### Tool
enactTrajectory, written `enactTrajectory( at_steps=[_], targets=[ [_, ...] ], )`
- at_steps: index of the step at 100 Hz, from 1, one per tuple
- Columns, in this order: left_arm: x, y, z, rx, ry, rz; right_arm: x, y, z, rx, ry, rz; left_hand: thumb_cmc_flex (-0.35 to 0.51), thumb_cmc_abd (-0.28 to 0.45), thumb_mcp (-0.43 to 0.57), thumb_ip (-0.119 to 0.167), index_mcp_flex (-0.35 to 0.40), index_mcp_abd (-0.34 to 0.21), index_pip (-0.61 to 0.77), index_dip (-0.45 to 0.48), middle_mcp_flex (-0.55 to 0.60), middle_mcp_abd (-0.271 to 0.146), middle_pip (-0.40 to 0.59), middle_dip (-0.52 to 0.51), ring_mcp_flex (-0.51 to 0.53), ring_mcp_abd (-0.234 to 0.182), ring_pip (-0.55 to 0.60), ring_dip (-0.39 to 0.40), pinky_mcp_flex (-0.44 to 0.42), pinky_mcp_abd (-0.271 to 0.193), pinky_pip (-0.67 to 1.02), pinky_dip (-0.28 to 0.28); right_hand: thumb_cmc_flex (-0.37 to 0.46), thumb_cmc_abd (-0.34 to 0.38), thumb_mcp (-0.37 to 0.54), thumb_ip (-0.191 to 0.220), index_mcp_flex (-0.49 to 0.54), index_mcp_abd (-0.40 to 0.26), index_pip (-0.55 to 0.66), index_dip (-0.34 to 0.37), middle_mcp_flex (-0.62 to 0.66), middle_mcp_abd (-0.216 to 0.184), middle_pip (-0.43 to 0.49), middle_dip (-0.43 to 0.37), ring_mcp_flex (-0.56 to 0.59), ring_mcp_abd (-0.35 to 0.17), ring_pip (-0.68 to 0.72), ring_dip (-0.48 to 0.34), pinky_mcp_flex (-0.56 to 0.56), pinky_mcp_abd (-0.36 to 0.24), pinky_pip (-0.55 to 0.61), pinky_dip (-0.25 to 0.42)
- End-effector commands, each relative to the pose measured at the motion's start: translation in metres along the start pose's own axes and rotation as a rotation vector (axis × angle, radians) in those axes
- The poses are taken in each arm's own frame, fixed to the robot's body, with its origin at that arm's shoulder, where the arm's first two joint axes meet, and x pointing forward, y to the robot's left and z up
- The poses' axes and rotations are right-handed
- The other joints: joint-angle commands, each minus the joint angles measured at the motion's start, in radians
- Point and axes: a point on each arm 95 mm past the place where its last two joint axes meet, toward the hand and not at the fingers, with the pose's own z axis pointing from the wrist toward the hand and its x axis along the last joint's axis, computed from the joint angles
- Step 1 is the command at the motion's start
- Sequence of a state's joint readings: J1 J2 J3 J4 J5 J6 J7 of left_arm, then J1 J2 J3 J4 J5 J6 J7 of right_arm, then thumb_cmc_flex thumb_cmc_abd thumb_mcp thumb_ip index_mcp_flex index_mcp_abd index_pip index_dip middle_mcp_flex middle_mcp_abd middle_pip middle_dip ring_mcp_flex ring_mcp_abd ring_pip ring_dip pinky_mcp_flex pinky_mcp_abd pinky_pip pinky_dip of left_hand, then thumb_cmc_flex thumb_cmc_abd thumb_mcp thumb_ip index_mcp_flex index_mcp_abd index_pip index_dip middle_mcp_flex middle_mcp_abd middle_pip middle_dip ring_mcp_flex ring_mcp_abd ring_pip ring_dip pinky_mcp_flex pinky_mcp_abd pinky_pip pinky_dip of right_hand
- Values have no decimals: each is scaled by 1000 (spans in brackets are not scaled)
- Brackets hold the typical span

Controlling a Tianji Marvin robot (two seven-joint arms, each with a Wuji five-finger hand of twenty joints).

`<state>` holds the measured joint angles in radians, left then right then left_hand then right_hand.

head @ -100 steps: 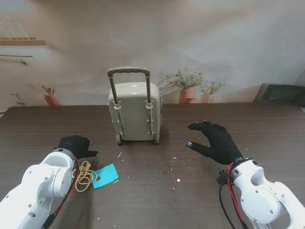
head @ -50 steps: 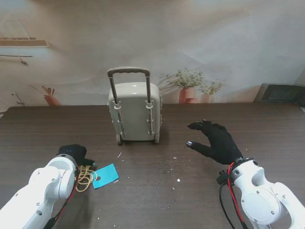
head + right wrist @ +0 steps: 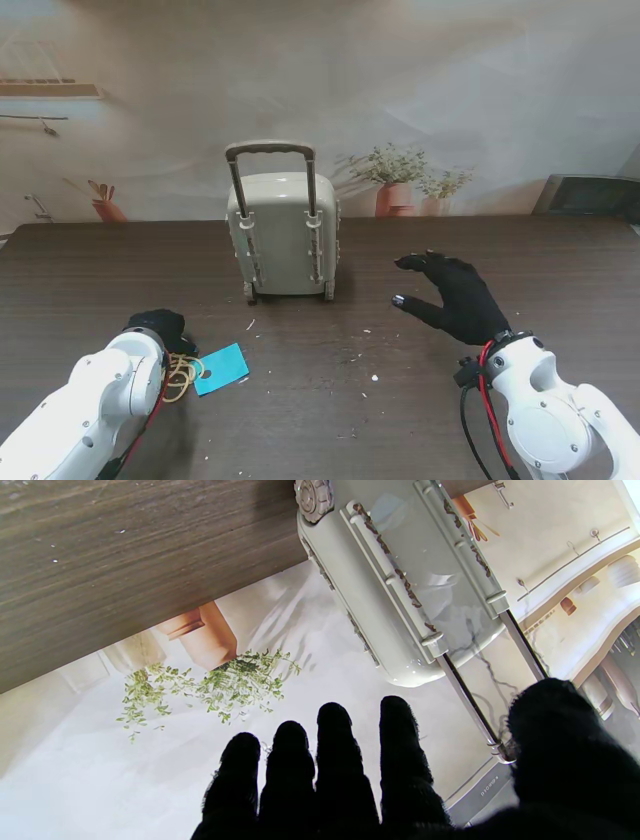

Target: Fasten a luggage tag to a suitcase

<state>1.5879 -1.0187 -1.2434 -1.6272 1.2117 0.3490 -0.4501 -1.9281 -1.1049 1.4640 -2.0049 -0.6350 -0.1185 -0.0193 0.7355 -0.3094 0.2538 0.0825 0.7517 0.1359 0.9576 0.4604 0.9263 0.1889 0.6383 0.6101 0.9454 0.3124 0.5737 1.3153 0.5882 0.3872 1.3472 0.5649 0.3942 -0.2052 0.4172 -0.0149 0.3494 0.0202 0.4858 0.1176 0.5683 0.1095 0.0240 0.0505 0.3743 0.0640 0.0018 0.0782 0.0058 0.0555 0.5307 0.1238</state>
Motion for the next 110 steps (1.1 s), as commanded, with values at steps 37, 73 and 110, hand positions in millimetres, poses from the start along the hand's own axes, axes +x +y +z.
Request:
enactTrajectory(
  at_steps=[37, 73, 110],
  targets=[
    [2, -6, -7, 13, 10, -17, 2, 0, -2, 1, 2, 13, 245, -47, 75, -157, -4, -93, 153, -18, 79, 0, 79, 58, 74, -12, 82, 57, 15, -5, 106, 50, 6, 8, 8, -11, 33, 17, -8, 7, 33, 7, -29, -3, 20, -1, -4, -7, -2, -4, 13, -25],
    [5, -29, -31, 136, 47, -57, 5, -1, -1, 2, 10, 21, 295, 25, -6, -163, -88, -104, 177, 118, 19, -19, 105, 86, -27, -98, 201, 149, -39, -38, 116, 81, 9, 8, 2, -10, 43, 21, -12, 6, 41, 9, -28, -1, 25, 0, -4, -7, 0, -3, 16, -28],
    [11, -67, -75, 380, 135, -170, 17, -1, -2, -8, 35, 58, 320, 26, -47, -147, -68, -92, 156, 112, 37, -4, 93, 72, -5, -65, 174, 132, -37, -20, 111, 91, 20, -9, 6, -9, 79, 43, -8, 9, 114, 32, -11, 6, 122, 81, 29, 10, 68, 62, 64, -17]
  ],
)
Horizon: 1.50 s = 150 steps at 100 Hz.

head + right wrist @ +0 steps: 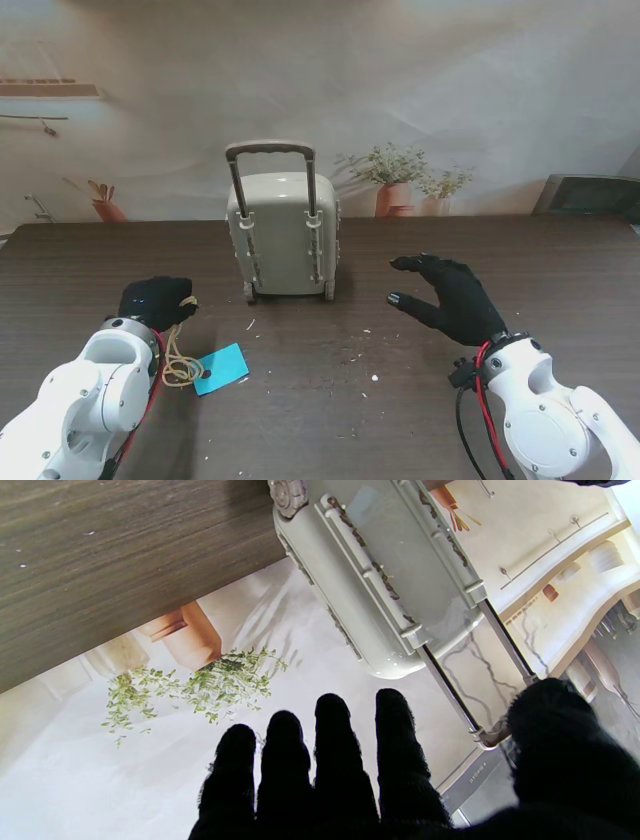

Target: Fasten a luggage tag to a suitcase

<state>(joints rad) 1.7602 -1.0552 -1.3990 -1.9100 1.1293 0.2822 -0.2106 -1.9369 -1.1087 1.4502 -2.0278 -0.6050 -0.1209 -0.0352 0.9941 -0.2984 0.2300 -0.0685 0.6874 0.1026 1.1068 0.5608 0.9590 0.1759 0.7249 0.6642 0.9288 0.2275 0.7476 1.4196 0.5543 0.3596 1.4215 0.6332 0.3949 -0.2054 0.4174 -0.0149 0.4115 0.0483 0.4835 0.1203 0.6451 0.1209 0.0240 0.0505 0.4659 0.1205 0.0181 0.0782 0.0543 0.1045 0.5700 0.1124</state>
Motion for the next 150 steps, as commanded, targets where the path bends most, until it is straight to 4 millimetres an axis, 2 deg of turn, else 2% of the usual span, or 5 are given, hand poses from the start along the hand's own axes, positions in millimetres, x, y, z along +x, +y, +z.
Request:
enactTrajectory(
  at_steps=[1, 84, 113, 122, 150],
  targets=[
    [8, -12, -7, 31, 30, -17, 7, -2, -1, 10, 13, 18, 62, 14, -23, 5, -3, -59, 6, 12, 5, 10, 7, 18, 12, 21, 0, 28, -3, 8, 36, 23, 20, -11, 6, -9, 19, 16, -6, 7, 43, 21, -10, 7, 37, 29, 16, 11, 25, 17, 28, -4],
    [53, -75, -71, 420, 261, -308, 31, -11, 3, 44, 68, 173, 165, 129, -174, 18, -122, -18, 66, 193, -78, 20, 81, 81, -77, -61, 119, 125, -62, -21, 69, 75, 39, -28, 8, -12, 99, 18, -17, 12, 59, 34, 195, 118, 181, 91, 84, 79, 81, 90, 152, -9],
    [69, -105, -88, 538, 344, -399, 44, -26, 14, 116, 92, 183, 169, 130, -181, 23, -120, -18, 62, 195, -74, 28, 78, 79, -70, -56, 115, 122, -56, -19, 71, 79, 106, -156, 20, -8, 155, -30, 109, 120, 87, 38, 568, 291, 402, 155, 277, 222, 258, 259, 363, 178],
    [73, -112, -91, 557, 367, -425, 48, -32, 20, 143, 107, 159, 172, 129, -184, 25, -116, -16, 56, 192, -72, 30, 76, 78, -69, -51, 113, 120, -56, -19, 71, 80, -85, -280, 520, -74, 159, -39, 114, 188, 95, 29, 646, 348, 449, 155, 343, 265, 313, 283, 405, 267],
    [83, -127, -100, 616, 418, -462, 52, -54, 38, 213, 136, 127, 173, 130, -189, 27, -114, -15, 53, 191, -69, 33, 74, 77, -65, -48, 112, 119, -54, -17, 73, 83, -66, -318, 566, -102, 141, -55, 133, 216, 141, 11, 688, 370, 518, 151, 425, 297, 384, 309, 486, 310]
  ],
)
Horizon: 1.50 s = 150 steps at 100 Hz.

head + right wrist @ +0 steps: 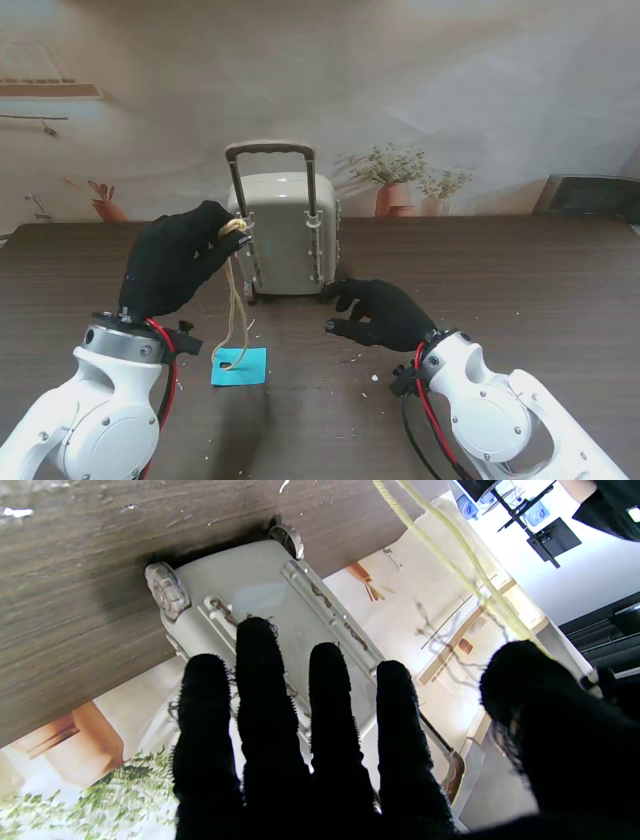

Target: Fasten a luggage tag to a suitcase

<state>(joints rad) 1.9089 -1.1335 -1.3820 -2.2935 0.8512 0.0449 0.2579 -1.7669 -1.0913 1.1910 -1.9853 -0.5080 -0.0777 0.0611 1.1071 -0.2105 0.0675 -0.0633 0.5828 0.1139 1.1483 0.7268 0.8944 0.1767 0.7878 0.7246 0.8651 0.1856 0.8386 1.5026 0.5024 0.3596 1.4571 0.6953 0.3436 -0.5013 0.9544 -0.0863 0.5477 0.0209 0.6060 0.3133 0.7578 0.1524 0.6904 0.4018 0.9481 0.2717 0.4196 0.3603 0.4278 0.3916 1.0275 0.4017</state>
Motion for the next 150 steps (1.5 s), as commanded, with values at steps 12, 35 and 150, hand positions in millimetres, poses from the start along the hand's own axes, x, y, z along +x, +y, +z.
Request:
enactTrajectory(
  at_steps=[12, 35, 150],
  targets=[
    [14, -8, 3, 25, 35, -24, -4, -15, 10, 43, -10, -5, 62, 42, -29, 23, -8, -25, 9, 24, -4, 36, 9, 16, 0, -4, 18, 35, -2, -15, 38, 22, -11, -34, 35, -35, -25, -22, 11, 25, 47, -21, 32, 21, 59, 2, 47, 21, 32, 37, 56, 33],
    [20, -10, 3, 37, 55, -44, -5, -32, 21, 93, -6, 4, 64, 42, -31, 24, -7, -25, 8, 24, -3, 38, 7, 16, 3, -1, 17, 33, -1, -13, 38, 23, -11, -33, 35, -38, -57, -18, 6, 13, 52, -28, 33, 16, 64, 4, 53, 21, 35, 44, 66, 37],
    [26, -7, 7, 37, 72, -72, -23, -105, 55, 315, -28, 30, 68, 41, -39, 29, 3, -23, -5, 17, 8, 21, 7, 19, 10, 3, 21, 33, 10, -12, 44, 28, 45, -80, 122, -53, 74, -143, 111, -51, 222, -68, 180, 83, 230, -25, 267, 77, 199, 89, 250, 111]
  ],
)
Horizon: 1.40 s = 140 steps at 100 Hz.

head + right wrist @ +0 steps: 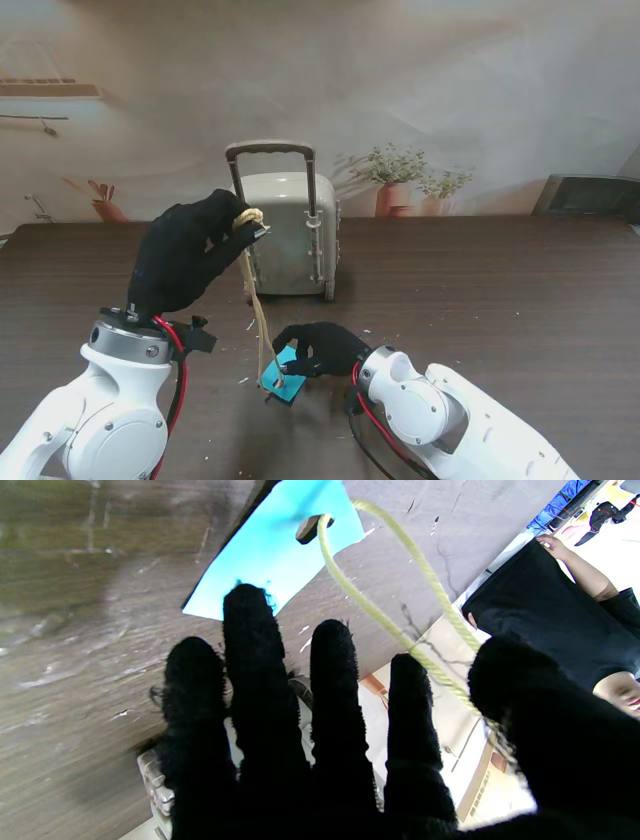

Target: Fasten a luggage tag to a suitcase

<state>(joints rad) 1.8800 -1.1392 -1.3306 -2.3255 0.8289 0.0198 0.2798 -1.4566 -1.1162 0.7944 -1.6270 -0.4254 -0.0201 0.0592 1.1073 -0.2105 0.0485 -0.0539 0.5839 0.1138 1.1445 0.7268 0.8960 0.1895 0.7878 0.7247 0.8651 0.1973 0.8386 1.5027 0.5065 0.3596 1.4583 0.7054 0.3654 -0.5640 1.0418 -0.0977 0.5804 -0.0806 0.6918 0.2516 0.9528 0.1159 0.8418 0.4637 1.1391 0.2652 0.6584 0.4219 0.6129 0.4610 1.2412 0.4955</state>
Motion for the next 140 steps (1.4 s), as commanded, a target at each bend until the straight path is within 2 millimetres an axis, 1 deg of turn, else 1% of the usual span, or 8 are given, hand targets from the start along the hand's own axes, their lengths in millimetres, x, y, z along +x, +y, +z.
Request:
enactTrajectory(
  at_steps=[1, 16, 34, 51, 78, 93, 125, 140],
  targets=[
    [2, 0, 1, -8, 2, -2, 0, -4, 1, 22, 1, -1, 68, 41, -20, 20, 2, -23, -1, 17, 6, 8, 7, 19, 10, -9, 21, 33, 6, -12, 43, 18, 24, -18, 36, -42, 45, -44, 26, 12, 28, -32, 29, 21, 41, -18, 29, 16, 15, 19, 37, 17],
    [2, 1, 1, -7, -4, -4, 0, -8, 2, 41, 0, 2, 69, 42, -21, 20, 3, -22, -3, 15, 6, 10, 7, 19, 10, -8, 22, 33, 4, -12, 43, 18, 38, -33, 49, -47, 100, -54, 34, 28, 46, -37, 33, 29, 57, -22, 46, 18, 34, 21, 52, 21],
    [2, 2, 1, -7, -14, -1, 0, -13, 5, 61, 3, 18, 69, 42, -21, 21, 5, -20, -6, 12, 6, 11, 7, 19, 11, -5, 23, 33, 4, -11, 44, 19, 87, -83, 44, -148, 141, -67, 93, -1, 64, -45, 44, 45, 76, -29, 80, 20, 58, 19, 80, 29],
    [1, 2, 2, -5, -20, 2, 1, -15, 6, 77, 6, 21, 70, 42, -21, 21, 6, -20, -7, 11, 5, 12, 7, 19, 11, -6, 22, 33, 4, -10, 45, 19, 130, -131, 35, -191, 181, -95, 227, -43, 87, -56, 61, 61, 100, -44, 125, 25, 90, 13, 114, 45],
    [0, 2, 3, 1, -33, 6, 7, -16, 4, 109, 8, 128, 70, 42, -22, 21, 6, -20, -7, 11, 6, 14, 8, 19, 12, -5, 23, 33, 4, -9, 46, 20, 138, -148, 18, -202, 238, -137, 288, -50, 75, -53, 73, 81, 87, -45, 169, 38, 86, -1, 154, 73],
    [-3, 2, 4, 12, -48, 11, 13, -10, -1, 98, 26, 169, 71, 40, -22, 22, 9, -18, -10, 8, 7, 16, 8, 19, 13, -3, 24, 34, 5, -9, 47, 21, 148, -140, 55, -193, 379, -128, 371, -10, 121, -57, 100, 107, 101, -42, 256, 58, 112, 3, 205, 110],
    [-5, -2, 6, 39, -64, 26, 31, 13, -21, -2, 100, 182, 72, 38, -22, 23, 10, -17, -12, 6, 8, 18, 7, 19, 13, -3, 25, 34, 5, -8, 48, 22, 163, -172, 108, -198, 432, -14, 409, 167, 184, -62, 158, 189, 147, -52, 368, 66, 185, 13, 288, 168],
    [-6, -5, 7, 55, -66, 33, 41, 27, -34, -86, 126, 191, 72, 38, -22, 23, 10, -17, -12, 6, 8, 19, 7, 19, 14, -1, 24, 33, 5, -6, 48, 22, 169, -177, 113, -198, 459, 10, 411, 187, 221, -47, 154, 201, 166, -60, 424, 82, 252, 29, 318, 178]
  ],
)
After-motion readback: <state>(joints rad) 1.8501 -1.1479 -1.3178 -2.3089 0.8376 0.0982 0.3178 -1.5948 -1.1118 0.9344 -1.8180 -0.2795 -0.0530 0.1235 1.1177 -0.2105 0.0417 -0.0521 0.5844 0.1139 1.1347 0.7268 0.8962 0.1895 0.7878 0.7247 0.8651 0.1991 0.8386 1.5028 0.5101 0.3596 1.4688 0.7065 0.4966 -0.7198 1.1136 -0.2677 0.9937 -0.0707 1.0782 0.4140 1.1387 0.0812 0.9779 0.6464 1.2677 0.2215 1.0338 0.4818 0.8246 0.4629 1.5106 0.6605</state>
